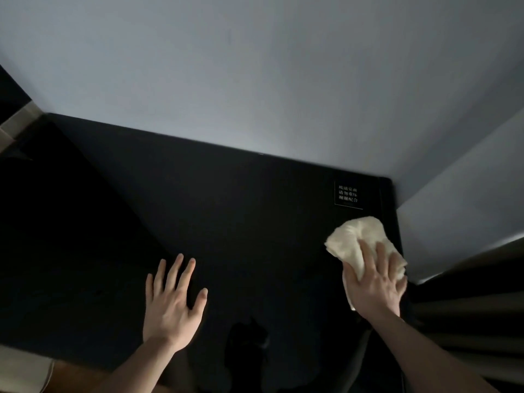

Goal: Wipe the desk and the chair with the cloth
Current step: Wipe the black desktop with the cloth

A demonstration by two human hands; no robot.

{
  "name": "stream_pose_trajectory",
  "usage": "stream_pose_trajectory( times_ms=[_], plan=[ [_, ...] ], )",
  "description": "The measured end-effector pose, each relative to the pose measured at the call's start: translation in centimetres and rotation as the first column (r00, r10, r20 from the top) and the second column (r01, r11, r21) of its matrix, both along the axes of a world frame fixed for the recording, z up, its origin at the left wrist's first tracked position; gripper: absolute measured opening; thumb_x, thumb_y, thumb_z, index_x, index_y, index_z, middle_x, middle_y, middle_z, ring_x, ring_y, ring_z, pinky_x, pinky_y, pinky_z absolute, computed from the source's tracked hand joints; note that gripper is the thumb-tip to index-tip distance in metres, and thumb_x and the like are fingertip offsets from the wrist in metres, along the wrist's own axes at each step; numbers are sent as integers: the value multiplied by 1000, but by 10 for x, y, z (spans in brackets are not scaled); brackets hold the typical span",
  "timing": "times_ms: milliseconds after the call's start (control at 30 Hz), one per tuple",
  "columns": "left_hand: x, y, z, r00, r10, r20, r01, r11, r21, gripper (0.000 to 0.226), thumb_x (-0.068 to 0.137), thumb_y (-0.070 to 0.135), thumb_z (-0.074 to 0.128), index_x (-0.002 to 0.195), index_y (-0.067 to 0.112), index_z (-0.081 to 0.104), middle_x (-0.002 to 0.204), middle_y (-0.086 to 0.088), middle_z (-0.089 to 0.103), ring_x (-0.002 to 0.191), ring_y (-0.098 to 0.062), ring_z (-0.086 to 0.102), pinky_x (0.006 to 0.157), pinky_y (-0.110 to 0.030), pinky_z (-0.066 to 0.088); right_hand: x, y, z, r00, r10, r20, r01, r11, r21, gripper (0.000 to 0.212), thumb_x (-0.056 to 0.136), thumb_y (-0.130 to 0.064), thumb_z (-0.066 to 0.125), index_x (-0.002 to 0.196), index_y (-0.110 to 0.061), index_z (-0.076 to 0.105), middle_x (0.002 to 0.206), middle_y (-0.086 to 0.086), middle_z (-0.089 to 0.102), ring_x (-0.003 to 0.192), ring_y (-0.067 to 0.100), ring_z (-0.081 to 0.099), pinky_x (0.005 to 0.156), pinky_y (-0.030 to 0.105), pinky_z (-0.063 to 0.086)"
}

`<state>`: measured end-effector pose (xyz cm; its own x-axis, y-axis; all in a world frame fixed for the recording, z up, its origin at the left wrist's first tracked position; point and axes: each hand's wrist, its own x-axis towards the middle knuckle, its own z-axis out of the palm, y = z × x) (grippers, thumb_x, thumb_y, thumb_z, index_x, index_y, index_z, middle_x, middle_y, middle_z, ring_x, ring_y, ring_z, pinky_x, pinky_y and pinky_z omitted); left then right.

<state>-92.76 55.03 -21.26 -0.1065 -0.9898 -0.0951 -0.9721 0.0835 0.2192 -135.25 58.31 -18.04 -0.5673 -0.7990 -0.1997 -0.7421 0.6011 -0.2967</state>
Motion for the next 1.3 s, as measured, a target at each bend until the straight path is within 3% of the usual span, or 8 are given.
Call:
stream_pose_trajectory(
  times_ms=[233,600,1000,1300],
  plan=[
    [-1,2,-1,1000,10,9,-10,1000,-15,77,98,68,30,164,28,35,175,3,19,163,-30,8,131,-56,7,30,42,-9,992,-127,-16,126,991,-33,75,98,-60,56,164,-47,23,177,0,13,163,35,1,123,73,7],
    [-6,1,-2,1000,18,9,-19,1000,18,76,99,67,31,165,29,31,176,6,13,164,-29,2,131,-56,6,61,4,-21,975,-221,-26,221,975,-24,75,100,-59,50,165,-50,14,178,-3,3,162,34,-10,123,73,-2],
    [-11,2,15,999,28,-29,-25,996,90,76,99,68,27,167,33,23,177,8,2,163,-25,-13,131,-54,-3,174,-30,-20,992,-122,-25,120,991,-54,77,100,-59,51,167,-45,15,177,1,4,162,34,-10,123,73,0],
    [6,1,27,965,-65,-254,103,985,141,72,95,50,40,164,32,30,177,8,4,161,-18,-19,131,-47,-10,290,-44,-17,998,-51,21,52,997,-54,74,102,-61,46,166,-48,13,178,-2,-2,162,32,-16,124,72,-2]
  ],
)
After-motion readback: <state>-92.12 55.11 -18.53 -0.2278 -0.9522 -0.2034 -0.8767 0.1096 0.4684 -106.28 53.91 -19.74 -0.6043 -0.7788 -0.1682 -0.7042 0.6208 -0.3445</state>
